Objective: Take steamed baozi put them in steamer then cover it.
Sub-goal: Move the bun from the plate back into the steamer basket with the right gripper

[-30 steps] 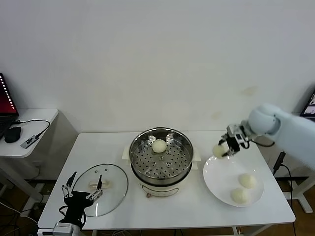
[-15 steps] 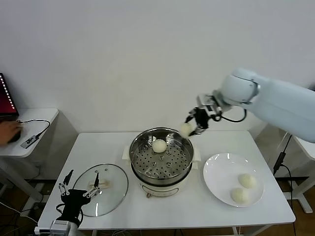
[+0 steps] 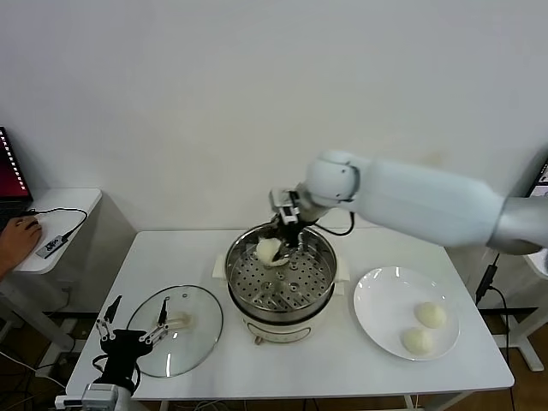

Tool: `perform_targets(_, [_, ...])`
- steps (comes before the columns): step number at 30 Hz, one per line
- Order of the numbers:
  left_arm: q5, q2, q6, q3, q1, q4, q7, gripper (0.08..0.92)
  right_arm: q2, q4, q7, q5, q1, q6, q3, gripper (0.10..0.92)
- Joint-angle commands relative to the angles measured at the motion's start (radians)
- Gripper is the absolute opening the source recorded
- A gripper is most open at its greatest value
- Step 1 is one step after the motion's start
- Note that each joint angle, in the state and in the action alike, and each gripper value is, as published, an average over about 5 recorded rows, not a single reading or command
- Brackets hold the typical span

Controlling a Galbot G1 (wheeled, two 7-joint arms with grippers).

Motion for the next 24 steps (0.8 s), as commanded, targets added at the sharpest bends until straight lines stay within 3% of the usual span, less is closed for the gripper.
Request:
perform_targets(1, [0.0, 0.0, -0.001, -0.003, 0.0, 0.001, 0.0, 0.823, 0.103, -0.06, 0.033, 0.013, -0.063, -0.04, -0.007, 0.551])
perform_targets(12, [0.002, -0.002, -0.001, -0.001, 0.0, -0.001, 0.001, 0.823, 0.117, -0.093, 0.049, 0.009, -0.097, -0.05, 0.001, 0.56])
perform_targets(21, [0.002, -0.005, -0.001, -0.001, 0.004, -0.007, 0.0, 0.823, 0.069, -0.063, -0.009, -0.056, -0.051, -0.029, 0.002, 0.78])
perform_targets(24, [0.002, -0.005, -0.001, -0.001, 0.005, -0.01, 0.0, 0.823, 0.011, -0.025, -0.065, -0.102, 0.003, 0.004, 0.005, 0.816])
